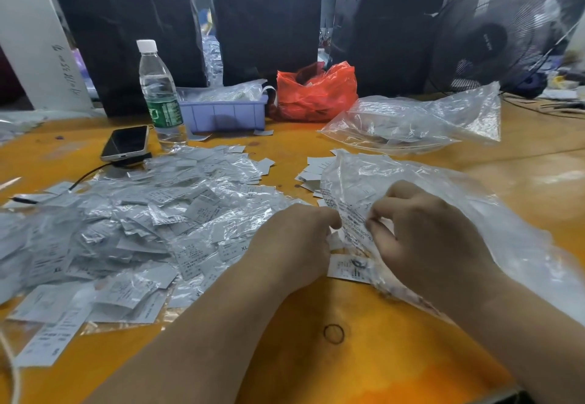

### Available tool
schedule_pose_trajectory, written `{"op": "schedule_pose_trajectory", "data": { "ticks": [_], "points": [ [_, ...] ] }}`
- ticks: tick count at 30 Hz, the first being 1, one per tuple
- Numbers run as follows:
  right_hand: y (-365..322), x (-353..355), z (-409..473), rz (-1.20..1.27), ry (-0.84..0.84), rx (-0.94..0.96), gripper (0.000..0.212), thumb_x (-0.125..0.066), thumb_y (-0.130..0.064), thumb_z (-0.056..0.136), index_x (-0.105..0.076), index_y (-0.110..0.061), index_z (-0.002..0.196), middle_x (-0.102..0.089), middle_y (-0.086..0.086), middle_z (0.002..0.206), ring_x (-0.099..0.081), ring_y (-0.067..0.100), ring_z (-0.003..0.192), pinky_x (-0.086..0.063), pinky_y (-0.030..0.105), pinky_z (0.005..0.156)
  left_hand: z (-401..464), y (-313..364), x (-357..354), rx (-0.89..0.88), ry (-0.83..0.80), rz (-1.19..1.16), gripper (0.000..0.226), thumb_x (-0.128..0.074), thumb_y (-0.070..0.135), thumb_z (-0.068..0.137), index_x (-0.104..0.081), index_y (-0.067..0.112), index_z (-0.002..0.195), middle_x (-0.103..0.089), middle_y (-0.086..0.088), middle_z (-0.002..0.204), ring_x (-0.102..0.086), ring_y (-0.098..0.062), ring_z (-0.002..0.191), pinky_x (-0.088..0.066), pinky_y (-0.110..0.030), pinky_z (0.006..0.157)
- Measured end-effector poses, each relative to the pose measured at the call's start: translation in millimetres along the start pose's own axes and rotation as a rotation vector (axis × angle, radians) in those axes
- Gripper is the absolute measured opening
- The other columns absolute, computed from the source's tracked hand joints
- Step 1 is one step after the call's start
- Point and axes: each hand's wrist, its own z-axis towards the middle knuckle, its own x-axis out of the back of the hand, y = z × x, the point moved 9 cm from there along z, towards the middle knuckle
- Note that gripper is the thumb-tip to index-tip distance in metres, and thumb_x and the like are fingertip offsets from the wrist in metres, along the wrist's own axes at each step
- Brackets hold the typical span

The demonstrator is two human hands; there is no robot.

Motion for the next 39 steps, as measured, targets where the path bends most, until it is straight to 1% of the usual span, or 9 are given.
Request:
{"op": "schedule_pose_trajectory", "data": {
  "ticks": [7,14,16,19,22,28,33,36,39],
  "points": [
    [-19,-3,6,0.107,0.032,0.098,0.020,-0.060,-0.020,0.094,-0.073,-0.011,0.083,-0.053,-0.001,0.073,-0.053,0.024,0.053,-0.044,0.030,0.046,1,-7,4,0.016,0.050,0.023,0.039,-0.050,0.015,0.091,-0.057,0.036,0.123,-0.064,0.007,0.106,-0.058,-0.019,0.098,-0.049,-0.033,0.076],
    [-14,-24,17,0.233,-0.050,0.072,0.019,-0.051,-0.017,0.096,-0.069,-0.012,0.095,-0.065,0.003,0.081,-0.059,0.025,0.072,-0.052,0.042,0.065,0,-11,18,0.044,0.140,-0.139,0.026,-0.053,0.016,0.087,-0.068,0.028,0.104,-0.066,0.007,0.094,-0.058,-0.017,0.088,-0.051,-0.033,0.076],
    [-13,-24,19,0.294,-0.055,0.046,0.022,-0.056,-0.015,0.095,-0.069,-0.015,0.112,-0.072,0.006,0.091,-0.062,0.015,0.069,-0.053,0.033,0.062,0,-13,22,0.064,0.155,-0.192,0.020,-0.053,0.016,0.087,-0.069,0.026,0.093,-0.065,0.008,0.090,-0.058,-0.016,0.084,-0.050,-0.031,0.071],
    [-12,-24,25,0.363,-0.055,0.020,0.036,-0.063,-0.014,0.092,-0.060,-0.022,0.127,-0.070,-0.006,0.086,-0.050,-0.002,0.049,-0.031,0.011,0.048,2,-17,28,0.080,0.183,-0.264,0.018,-0.051,0.016,0.086,-0.066,0.024,0.080,-0.063,0.009,0.079,-0.056,-0.012,0.074,-0.045,-0.029,0.061],
    [-11,-22,36,0.450,-0.044,-0.013,0.038,-0.068,-0.013,0.088,-0.058,-0.021,0.123,-0.065,-0.008,0.077,-0.053,-0.011,0.060,-0.038,0.011,0.050,1,-22,31,0.103,0.178,-0.339,0.015,-0.048,0.027,0.080,-0.060,0.025,0.070,-0.059,0.008,0.070,-0.053,-0.009,0.067,-0.039,-0.027,0.055],
    [-19,-21,61,0.636,-0.080,-0.066,0.033,-0.076,-0.020,0.082,-0.061,-0.024,0.111,-0.067,-0.008,0.074,-0.058,-0.002,0.078,-0.044,0.010,0.067,-3,-49,50,0.251,0.329,-0.450,0.024,-0.042,0.039,0.073,-0.059,0.022,0.074,-0.060,0.009,0.067,-0.052,-0.003,0.066,-0.037,-0.028,0.052],
    [-31,-42,82,0.880,-0.261,-0.152,0.015,-0.078,-0.014,0.080,-0.071,-0.017,0.092,-0.069,0.001,0.074,-0.060,0.007,0.057,-0.043,0.009,0.048,-9,-66,60,0.340,0.443,-0.491,0.016,-0.053,0.030,0.087,-0.057,0.021,0.075,-0.057,0.006,0.066,-0.051,-0.010,0.062,-0.040,-0.030,0.054],
    [-29,-70,77,1.050,-0.410,-0.281,0.002,-0.073,-0.011,0.084,-0.074,-0.012,0.085,-0.065,-0.002,0.061,-0.043,0.001,0.037,-0.034,0.017,0.036,-9,-72,61,0.356,0.460,-0.470,0.014,-0.054,0.026,0.089,-0.057,0.023,0.076,-0.057,0.008,0.068,-0.052,-0.007,0.063,-0.038,-0.027,0.054],
    [-24,-89,68,1.147,-0.536,-0.380,0.005,-0.069,-0.008,0.086,-0.073,-0.007,0.083,-0.061,0.002,0.058,-0.029,0.008,0.037,-0.023,0.019,0.036,-9,-75,61,0.350,0.469,-0.412,0.006,-0.053,0.023,0.090,-0.057,0.027,0.087,-0.058,0.009,0.068,-0.052,-0.006,0.062,-0.035,-0.026,0.052]
  ]
}}
